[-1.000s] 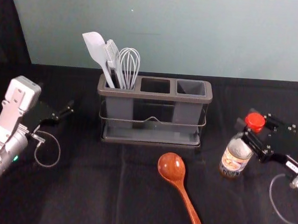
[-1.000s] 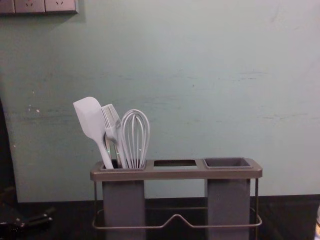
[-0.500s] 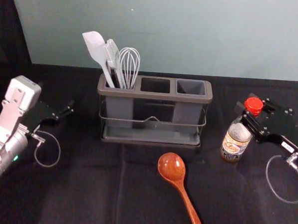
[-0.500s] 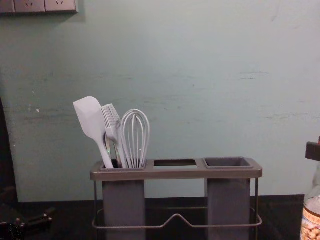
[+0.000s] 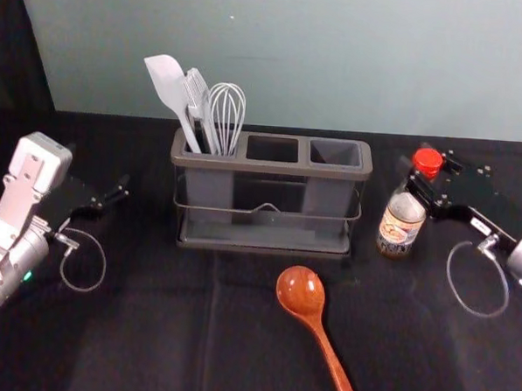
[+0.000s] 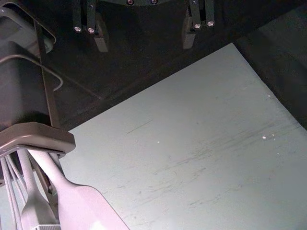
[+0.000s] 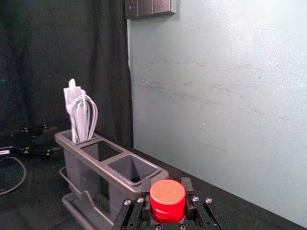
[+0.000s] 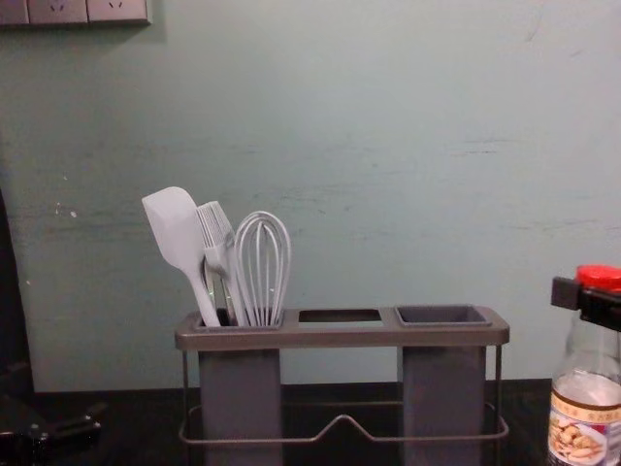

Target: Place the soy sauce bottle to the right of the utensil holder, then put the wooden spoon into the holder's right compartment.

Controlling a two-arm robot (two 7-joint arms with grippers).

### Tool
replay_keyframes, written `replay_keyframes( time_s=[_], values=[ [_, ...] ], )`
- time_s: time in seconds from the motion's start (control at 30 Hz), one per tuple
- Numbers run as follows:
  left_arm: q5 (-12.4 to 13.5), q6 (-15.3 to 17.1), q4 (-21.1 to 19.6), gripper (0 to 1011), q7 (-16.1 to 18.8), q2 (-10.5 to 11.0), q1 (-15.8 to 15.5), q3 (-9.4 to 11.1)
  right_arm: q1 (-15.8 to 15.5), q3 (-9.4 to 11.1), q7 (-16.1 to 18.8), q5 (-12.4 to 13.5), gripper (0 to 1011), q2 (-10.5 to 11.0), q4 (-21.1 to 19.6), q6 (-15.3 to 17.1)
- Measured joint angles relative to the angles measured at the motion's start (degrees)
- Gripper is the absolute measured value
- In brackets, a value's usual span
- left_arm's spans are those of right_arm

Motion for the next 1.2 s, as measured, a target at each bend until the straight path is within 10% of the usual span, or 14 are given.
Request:
replay_keyframes(
  time_s=[1.2],
  values=[
    [0.0, 0.0, 0.0, 1005, 0.0, 0.0, 0.0, 0.0, 8.0, -2.8, 0.8, -2.6, 382, -6.5, 13.6, -4.2]
  ],
)
